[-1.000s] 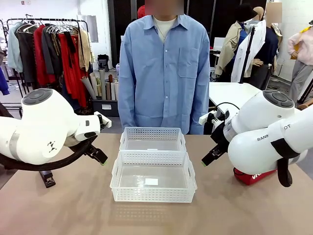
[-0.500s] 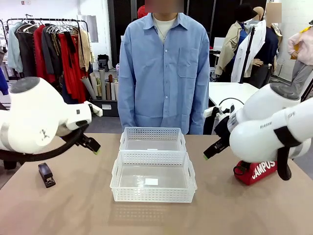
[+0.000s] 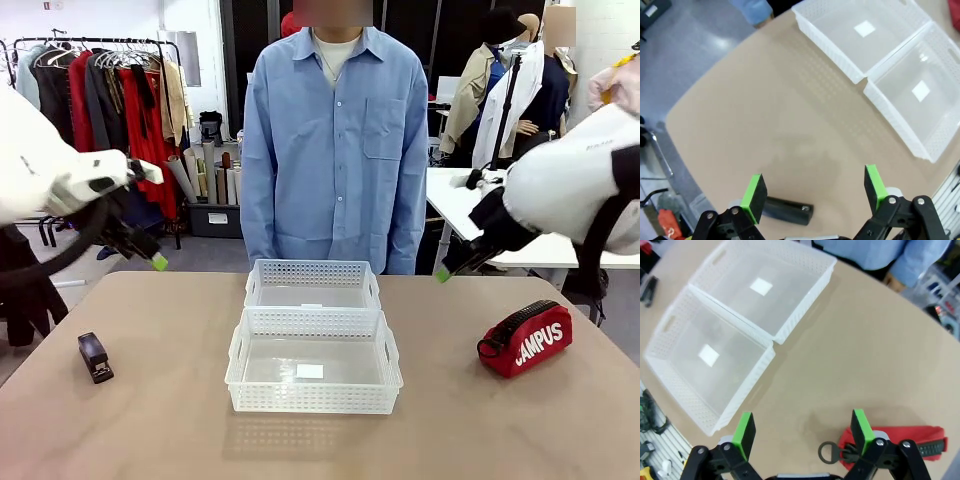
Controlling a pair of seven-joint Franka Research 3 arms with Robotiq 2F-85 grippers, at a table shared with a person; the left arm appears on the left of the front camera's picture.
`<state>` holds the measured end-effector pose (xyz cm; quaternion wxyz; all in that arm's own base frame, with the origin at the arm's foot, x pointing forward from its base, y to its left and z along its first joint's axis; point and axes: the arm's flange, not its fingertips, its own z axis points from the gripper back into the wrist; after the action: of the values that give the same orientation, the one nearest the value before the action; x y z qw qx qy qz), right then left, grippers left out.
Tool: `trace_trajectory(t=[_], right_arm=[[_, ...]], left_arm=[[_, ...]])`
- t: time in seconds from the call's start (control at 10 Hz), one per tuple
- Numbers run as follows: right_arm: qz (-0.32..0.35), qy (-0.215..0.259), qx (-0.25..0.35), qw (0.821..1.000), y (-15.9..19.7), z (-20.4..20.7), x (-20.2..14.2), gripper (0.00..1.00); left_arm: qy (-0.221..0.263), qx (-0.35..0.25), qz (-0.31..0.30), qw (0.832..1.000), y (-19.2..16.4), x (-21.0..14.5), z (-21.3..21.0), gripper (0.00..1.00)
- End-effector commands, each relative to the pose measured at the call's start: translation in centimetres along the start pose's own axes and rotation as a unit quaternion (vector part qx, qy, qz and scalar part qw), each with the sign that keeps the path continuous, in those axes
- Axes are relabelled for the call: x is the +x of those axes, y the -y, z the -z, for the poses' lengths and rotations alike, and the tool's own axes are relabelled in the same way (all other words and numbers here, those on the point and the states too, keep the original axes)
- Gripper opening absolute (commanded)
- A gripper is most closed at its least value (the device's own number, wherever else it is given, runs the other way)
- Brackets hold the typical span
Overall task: Distribute items into two baskets.
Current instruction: Pick up the Pencil pouch that the person points to.
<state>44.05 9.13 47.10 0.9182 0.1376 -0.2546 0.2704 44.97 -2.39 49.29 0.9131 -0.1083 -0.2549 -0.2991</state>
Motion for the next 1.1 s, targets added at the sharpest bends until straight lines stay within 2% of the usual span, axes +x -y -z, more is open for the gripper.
trace_trajectory(t=[0.0, 0.2, 0.4, 0.7, 0.8, 1.0], right_arm=[[0.015, -0.002, 0.05, 0.999, 3.9, -2.4, 0.5, 1.0], [0.048, 0.023, 0.073, 0.996, 7.1, -5.8, -0.7, 1.0], [0.081, 0.051, 0.07, 0.993, 10.1, -8.9, -3.2, 1.0], [0.104, 0.084, 0.08, 0.988, 12.7, -12.0, -6.4, 1.0], [0.111, 0.097, 0.085, 0.985, 13.3, -12.8, -7.3, 1.0], [0.12, 0.124, 0.095, 0.98, 13.9, -14.0, -8.4, 1.0]], left_arm=[[0.006, -0.03, -0.005, 1.0, -3.6, 0.1, -1.7, 1.0], [0.026, -0.042, -0.021, 0.999, -6.3, -1.4, -4.2, 1.0], [0.058, -0.053, -0.017, 0.997, -8.5, -3.9, -6.9, 1.0], [0.086, -0.052, 0.008, 0.995, -9.7, -6.9, -9.0, 1.0], [0.113, -0.056, 0.021, 0.992, -10.0, -7.8, -9.9, 1.0], [0.154, -0.054, 0.01, 0.987, -10.9, -8.8, -11.2, 1.0]])
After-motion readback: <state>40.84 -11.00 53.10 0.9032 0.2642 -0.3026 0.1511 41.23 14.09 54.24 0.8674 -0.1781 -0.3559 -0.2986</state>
